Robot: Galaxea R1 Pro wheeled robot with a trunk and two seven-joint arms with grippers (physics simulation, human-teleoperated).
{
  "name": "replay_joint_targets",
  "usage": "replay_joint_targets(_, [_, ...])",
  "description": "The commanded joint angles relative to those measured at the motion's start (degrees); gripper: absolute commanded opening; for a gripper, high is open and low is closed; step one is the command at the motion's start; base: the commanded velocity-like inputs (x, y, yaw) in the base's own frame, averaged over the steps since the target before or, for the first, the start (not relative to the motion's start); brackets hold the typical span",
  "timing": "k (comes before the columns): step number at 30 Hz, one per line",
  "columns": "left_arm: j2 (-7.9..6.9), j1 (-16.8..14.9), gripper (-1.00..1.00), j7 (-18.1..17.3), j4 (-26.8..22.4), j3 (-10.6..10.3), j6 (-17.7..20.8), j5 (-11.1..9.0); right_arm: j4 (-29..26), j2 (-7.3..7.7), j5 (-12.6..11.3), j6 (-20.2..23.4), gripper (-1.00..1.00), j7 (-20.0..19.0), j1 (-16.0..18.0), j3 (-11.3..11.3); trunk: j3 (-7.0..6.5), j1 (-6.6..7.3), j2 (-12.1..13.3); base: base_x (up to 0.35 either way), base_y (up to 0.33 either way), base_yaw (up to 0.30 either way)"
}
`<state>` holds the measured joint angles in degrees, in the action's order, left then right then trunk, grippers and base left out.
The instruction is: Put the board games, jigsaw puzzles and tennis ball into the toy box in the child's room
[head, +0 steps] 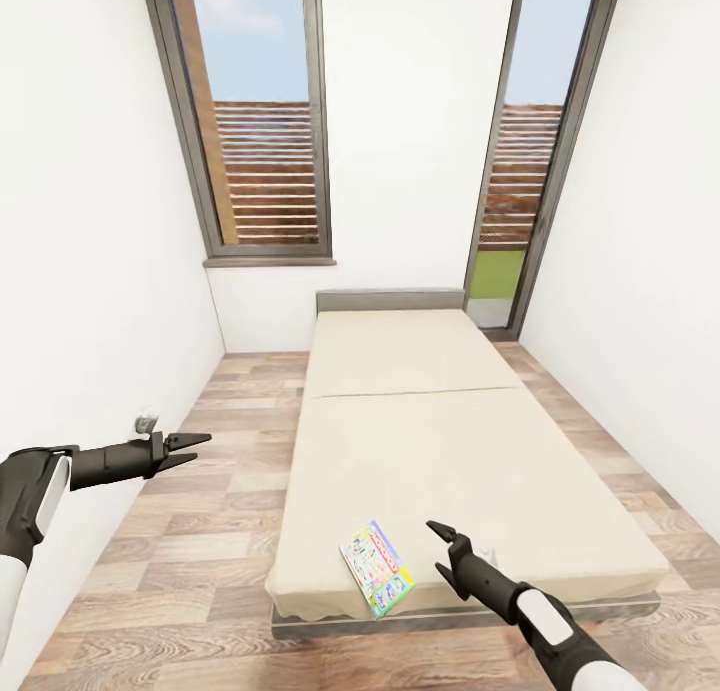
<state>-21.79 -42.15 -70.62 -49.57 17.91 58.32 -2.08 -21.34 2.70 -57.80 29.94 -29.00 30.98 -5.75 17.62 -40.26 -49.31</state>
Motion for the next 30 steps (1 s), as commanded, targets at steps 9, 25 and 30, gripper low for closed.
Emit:
replay_joint_targets(9, [-0.01,0.0,1.00,0.0,0.0,0.1,0.6,-0.2,0.1,-2.34,0.0,0.4,1.00,4.9,0.0,-0.2,1.69,-1.99,-3.7,0.000,0.000,0.000])
replay_joint_targets(25, [-0.01,0.0,1.00,-1.0,0.0,-0.1,0.6,-0.2,1.1,-3.42,0.0,-1.5,1.00,5.8,0.0,-0.1,4.57,-5.50,-10.1,0.000,0.000,0.000])
replay_joint_targets(30, [-0.07,0.0,1.00,-1.1,0.0,-0.2,0.7,-0.2,1.3,-3.41,0.0,-3.1,1.00,5.8,0.0,0.0,5.46,-6.60,-12.1,0.000,0.000,0.000])
